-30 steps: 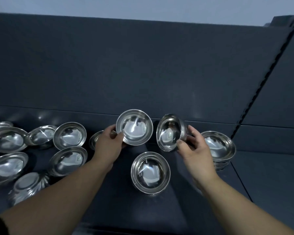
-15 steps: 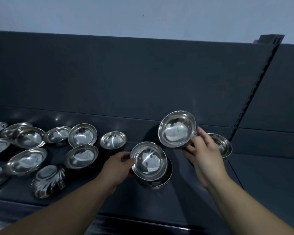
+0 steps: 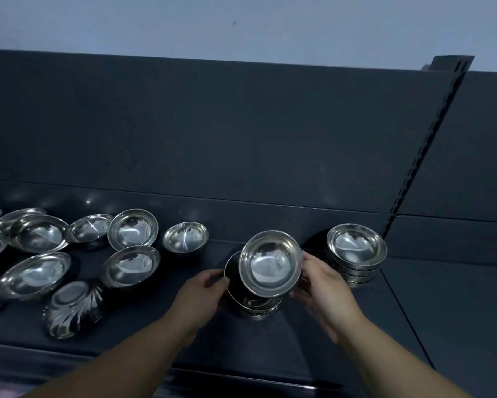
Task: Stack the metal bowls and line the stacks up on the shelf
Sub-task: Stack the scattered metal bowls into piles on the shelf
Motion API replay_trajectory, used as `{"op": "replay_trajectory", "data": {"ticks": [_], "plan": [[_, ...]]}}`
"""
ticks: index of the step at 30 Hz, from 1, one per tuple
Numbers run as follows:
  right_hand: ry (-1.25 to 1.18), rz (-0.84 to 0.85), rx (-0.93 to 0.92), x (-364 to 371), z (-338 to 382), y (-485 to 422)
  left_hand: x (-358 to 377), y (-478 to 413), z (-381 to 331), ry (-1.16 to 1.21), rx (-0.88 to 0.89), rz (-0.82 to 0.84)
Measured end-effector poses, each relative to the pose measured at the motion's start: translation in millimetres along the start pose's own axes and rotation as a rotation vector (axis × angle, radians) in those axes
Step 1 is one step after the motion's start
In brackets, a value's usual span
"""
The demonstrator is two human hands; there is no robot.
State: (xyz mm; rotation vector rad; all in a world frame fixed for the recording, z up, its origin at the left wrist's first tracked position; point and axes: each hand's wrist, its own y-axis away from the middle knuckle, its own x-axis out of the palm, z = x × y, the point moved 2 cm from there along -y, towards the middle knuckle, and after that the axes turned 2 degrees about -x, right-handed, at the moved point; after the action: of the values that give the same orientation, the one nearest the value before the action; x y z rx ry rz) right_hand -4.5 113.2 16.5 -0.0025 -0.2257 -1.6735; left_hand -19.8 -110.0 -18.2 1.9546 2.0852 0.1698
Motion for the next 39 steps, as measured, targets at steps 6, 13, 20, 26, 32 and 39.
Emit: {"op": "replay_trajectory", "data": {"ticks": [6, 13, 20, 26, 32, 39], "plan": [[0.203, -0.063, -0.067, -3, -16, -7, 5, 4, 1, 0.044, -0.012, 0.034], [0.369, 0.098, -0.166, -5, -22, 6, 8, 7, 5, 0.06, -0.016, 0.066], [0.466, 0.161, -0.199, -8, -31, 2, 21, 6, 1, 0.116, -0.018, 0.074], [0.392, 0.082, -0.189, -17, -32, -5, 41, 2, -4, 0.137, -0.012, 0.106], [0.452, 0.106, -0.147, -29, -36, -12, 65, -3, -12, 0.103, 0.005, 0.101], [0.541, 0.207, -0.101, -39, -23, -35, 86, -18, -22, 0.101, -0.028, 0.077]]}}
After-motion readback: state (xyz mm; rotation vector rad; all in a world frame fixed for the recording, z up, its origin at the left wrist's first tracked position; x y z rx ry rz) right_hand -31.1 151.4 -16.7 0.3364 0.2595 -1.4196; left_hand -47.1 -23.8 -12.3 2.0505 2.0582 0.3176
